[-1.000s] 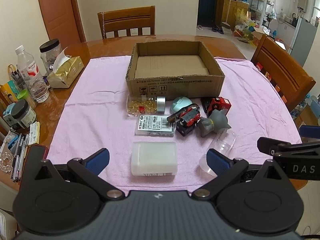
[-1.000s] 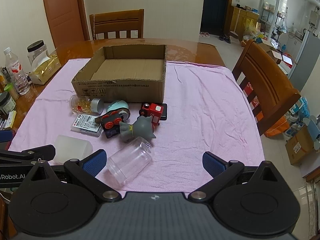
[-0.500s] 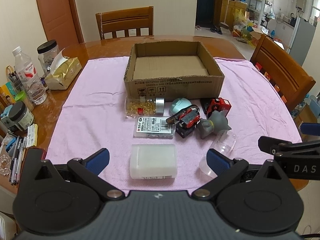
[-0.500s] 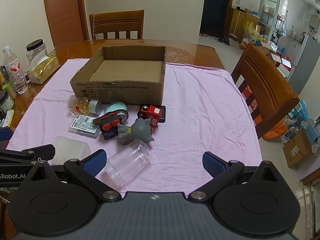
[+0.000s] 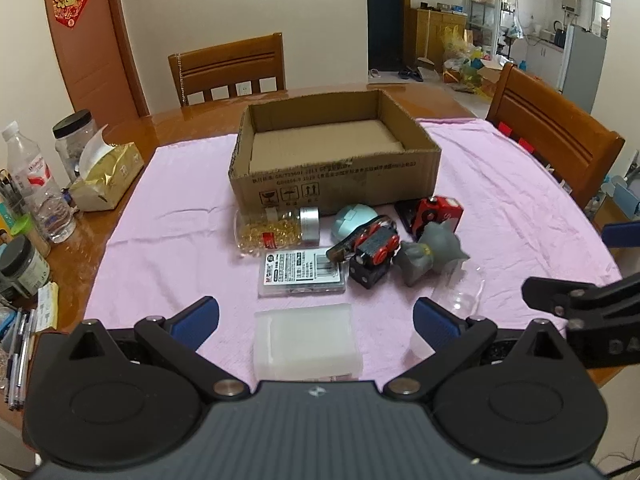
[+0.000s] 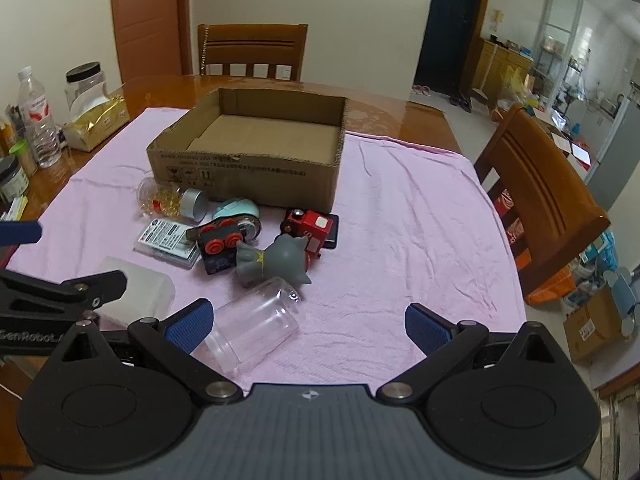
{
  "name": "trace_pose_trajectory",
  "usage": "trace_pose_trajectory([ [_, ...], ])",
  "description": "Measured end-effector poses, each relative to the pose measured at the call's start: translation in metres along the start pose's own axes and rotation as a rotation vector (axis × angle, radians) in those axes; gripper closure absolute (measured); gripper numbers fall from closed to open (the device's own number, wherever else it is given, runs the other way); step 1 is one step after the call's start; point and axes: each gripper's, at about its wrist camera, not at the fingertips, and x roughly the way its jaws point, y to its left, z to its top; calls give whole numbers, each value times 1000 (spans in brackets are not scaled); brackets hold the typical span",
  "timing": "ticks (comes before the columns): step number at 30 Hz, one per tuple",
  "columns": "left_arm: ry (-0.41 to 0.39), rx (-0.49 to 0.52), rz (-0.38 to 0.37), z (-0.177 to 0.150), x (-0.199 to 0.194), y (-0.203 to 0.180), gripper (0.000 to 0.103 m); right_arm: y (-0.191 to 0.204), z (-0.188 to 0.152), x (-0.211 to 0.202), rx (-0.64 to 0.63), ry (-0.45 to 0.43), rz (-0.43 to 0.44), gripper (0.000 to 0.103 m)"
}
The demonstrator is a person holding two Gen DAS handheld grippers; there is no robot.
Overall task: Organize rigid objects
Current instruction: 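Grasp the white plastic container with the left tool while the right tool grasps the clear jar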
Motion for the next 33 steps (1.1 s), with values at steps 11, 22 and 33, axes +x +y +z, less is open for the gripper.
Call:
trace_pose_trajectory([
  [11,58,-11,25,-38,63,5,1,3,-18,26,-16,59,65,0],
  [22,108,-51,39,-50,81,30,1,10,-20,47,-85,114,96,0],
  [33,136,-65,-33,-51,98,49,1,2,-4,79,-145,120,224,0],
])
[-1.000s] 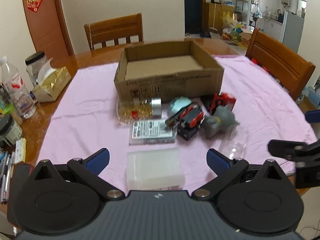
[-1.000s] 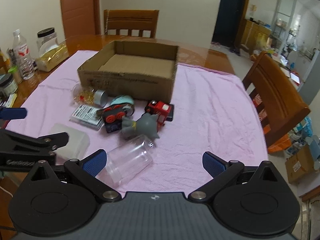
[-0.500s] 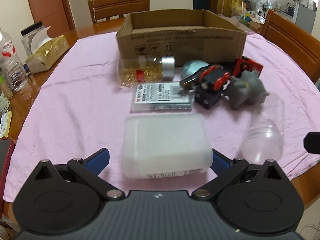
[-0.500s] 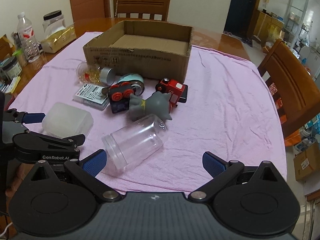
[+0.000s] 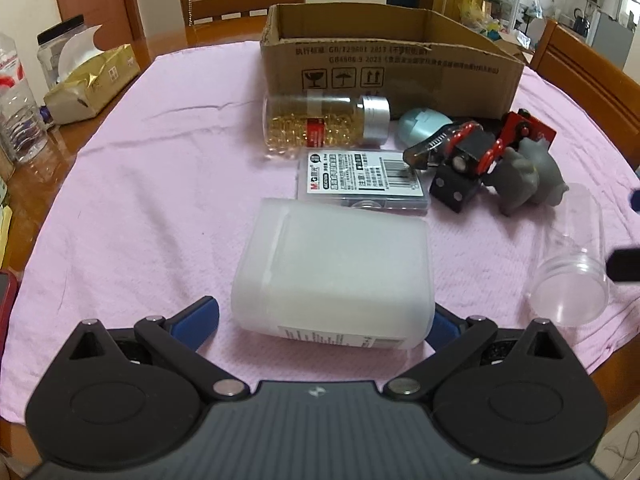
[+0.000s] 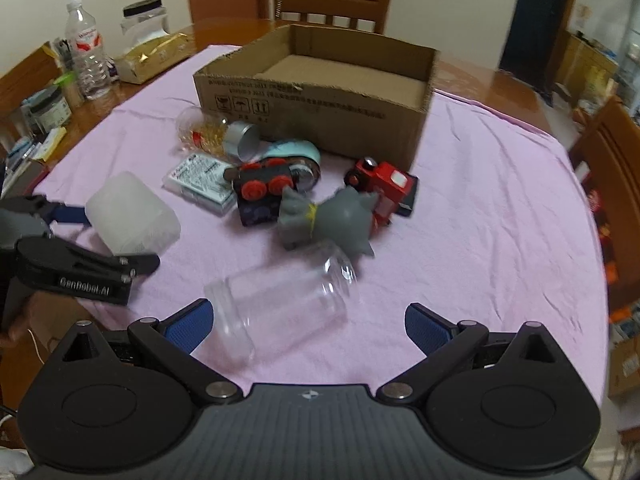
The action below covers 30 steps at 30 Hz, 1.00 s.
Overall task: Organize rigid objects
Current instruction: 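Grasp the white plastic container with the left tool while the right tool grasps the clear jar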
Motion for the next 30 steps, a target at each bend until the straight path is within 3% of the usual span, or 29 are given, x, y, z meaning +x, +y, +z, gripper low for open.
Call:
trace_pose_trajectory([
  [8,15,-4,2,3,2,1,0,-1,24,31,-51,46,97,0],
  [16,8,8,-4,3,2,1,1,19,10,25,-57,125,141,0],
  [25,1,84,-20,13,2,-1,1,42,5,27,-108,110,61,0],
  [30,27,98,-49,16,7,0,2,51,-1,46,-159,144,-4,0],
])
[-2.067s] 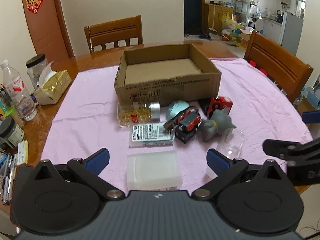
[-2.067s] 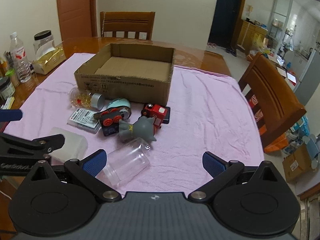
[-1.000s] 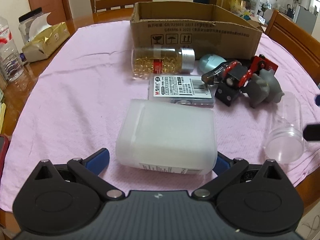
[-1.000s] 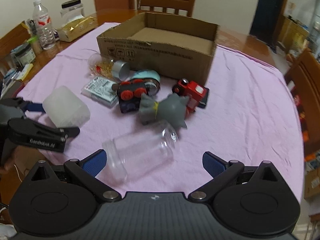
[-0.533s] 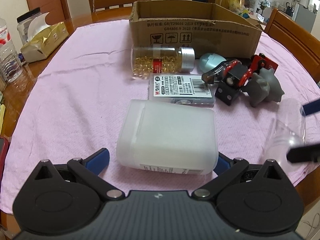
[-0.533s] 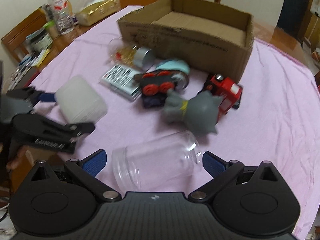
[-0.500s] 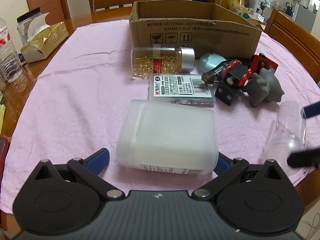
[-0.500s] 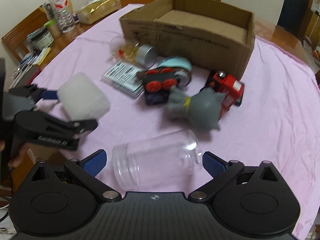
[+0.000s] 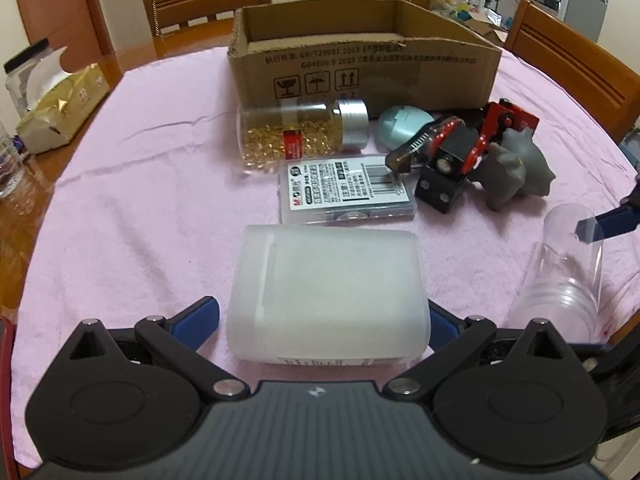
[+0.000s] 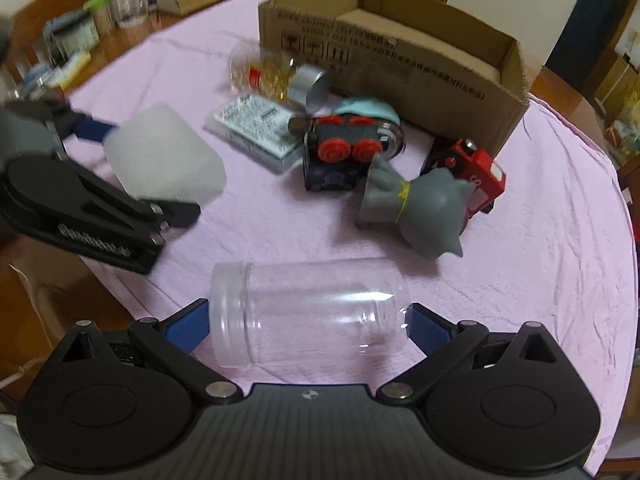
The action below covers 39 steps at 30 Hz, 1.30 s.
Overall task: Organize rigid objects
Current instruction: 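Grasp the white plastic container with the left tool while the right tool grasps the clear jar, then carry both items into the cardboard box and open both tools to release them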
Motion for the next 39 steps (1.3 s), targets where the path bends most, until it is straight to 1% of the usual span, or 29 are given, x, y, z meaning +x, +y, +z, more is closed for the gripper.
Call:
trace_pose_trajectory([
  [3,4,11,-5,0,1,-1,4,2,-3,9,-11,29,-7,0],
  [7,4,22,-12,1,-1,-2,10,-4,-2,13,20,39,17,0],
  [10,9,36,-27,3,-3,-3,11,-7,0,14,35,47,34,0],
  [16,28,56,-33,10,-5,-3,11,-1,4,10,-24,39,6,0],
  [18,40,52,-35,11,-5,-2,13,-1,7,9,-26,36,8,0],
  [19,41,52,-38,12,-6,-2,17,-1,8,8,-32,34,3,0],
  [22,48,53,-39,14,-6,-2,18,0,11,5,-46,24,-4,0],
  [24,53,49,-48,15,-6,-2,20,0,12,3,-51,20,-3,2],
  [25,55,48,-51,16,-6,-2,20,0,12,2,-51,20,-6,5],
  [28,63,52,-54,17,-5,-1,20,-1,14,1,-52,17,-2,6],
  [31,68,61,-60,18,-7,-1,20,-1,15,0,-57,20,-2,6],
  [39,77,129,-79,31,-20,-1,20,-6,22,-13,-73,3,13,7],
])
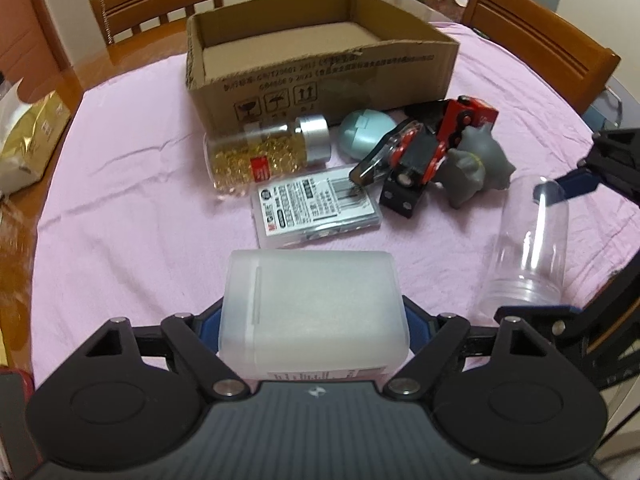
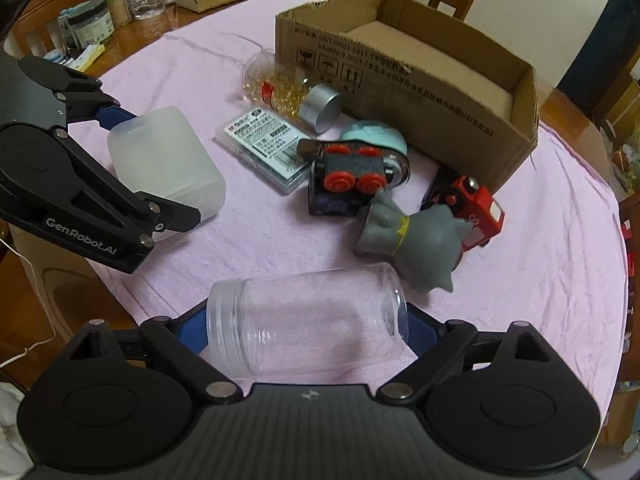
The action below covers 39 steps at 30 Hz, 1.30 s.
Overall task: Organize rigid objects
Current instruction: 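Carry both items into the cardboard box and open both tools to release them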
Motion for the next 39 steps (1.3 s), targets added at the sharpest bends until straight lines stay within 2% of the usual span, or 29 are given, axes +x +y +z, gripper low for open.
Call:
trace_pose_trajectory([
  [9,-14,90,-34,31,-29,4,20,-15,18,-27,-9,-44,14,7],
  [14,-46,108,-64,66,-45,10,20,-29,37,-46,0,-89,32,7],
  [20,-125,124,-66,115,-54,21,20,-51,69,-66,24,-161,34,7],
  [28,-188,124,-46,184,-25,42,20,-80,114,-70,34,-225,-10,7],
  [32,-192,125,-34,214,1,53,20,-96,134,-63,57,-235,-25,7],
  [39,-160,106,-36,243,48,69,20,-120,160,-44,103,-223,-59,7],
])
